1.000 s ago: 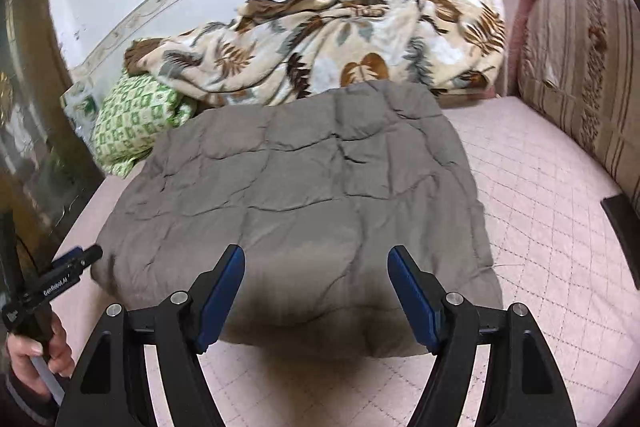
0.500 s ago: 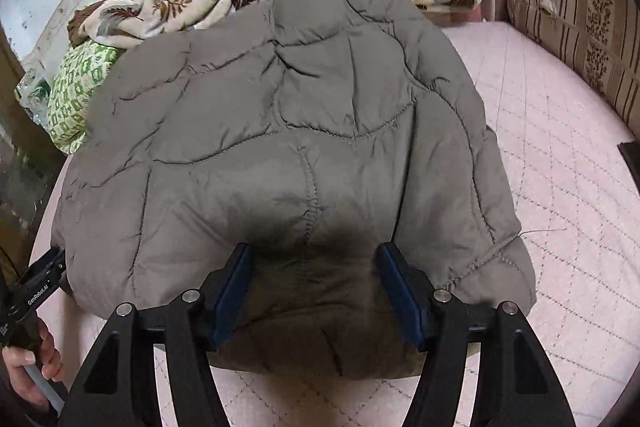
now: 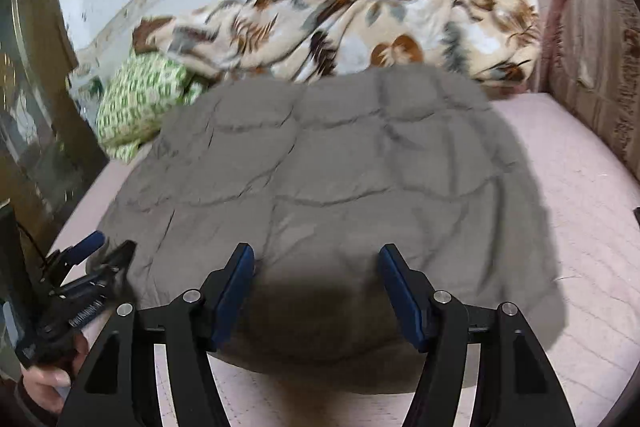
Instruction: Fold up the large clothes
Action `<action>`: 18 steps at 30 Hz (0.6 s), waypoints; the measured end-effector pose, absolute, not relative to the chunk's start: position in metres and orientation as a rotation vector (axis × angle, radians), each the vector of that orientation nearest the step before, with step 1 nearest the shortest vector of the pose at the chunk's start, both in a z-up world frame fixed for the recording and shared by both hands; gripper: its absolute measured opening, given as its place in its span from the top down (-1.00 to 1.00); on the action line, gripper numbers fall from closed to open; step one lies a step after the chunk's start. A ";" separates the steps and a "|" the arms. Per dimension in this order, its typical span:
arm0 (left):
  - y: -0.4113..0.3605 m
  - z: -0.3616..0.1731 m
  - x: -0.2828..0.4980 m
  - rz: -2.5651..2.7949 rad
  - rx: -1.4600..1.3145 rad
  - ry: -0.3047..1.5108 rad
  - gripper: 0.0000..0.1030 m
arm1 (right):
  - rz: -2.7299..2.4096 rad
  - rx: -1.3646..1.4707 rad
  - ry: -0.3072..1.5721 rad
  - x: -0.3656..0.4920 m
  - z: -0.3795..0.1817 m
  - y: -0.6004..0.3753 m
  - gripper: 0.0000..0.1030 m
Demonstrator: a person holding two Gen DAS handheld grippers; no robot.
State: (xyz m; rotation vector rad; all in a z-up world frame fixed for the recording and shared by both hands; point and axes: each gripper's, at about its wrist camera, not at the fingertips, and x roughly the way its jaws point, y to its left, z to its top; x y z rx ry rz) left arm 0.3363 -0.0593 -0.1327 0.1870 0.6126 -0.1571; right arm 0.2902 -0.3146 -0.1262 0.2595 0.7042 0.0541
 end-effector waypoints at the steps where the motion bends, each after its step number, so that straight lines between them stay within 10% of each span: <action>1: -0.062 -0.135 0.338 -0.151 0.200 0.615 -0.38 | 0.058 0.250 0.721 0.295 -0.131 -0.309 -0.34; 18: -0.058 -0.136 0.340 -0.168 0.161 0.635 -0.39 | 0.108 0.298 0.728 0.301 -0.135 -0.313 -0.45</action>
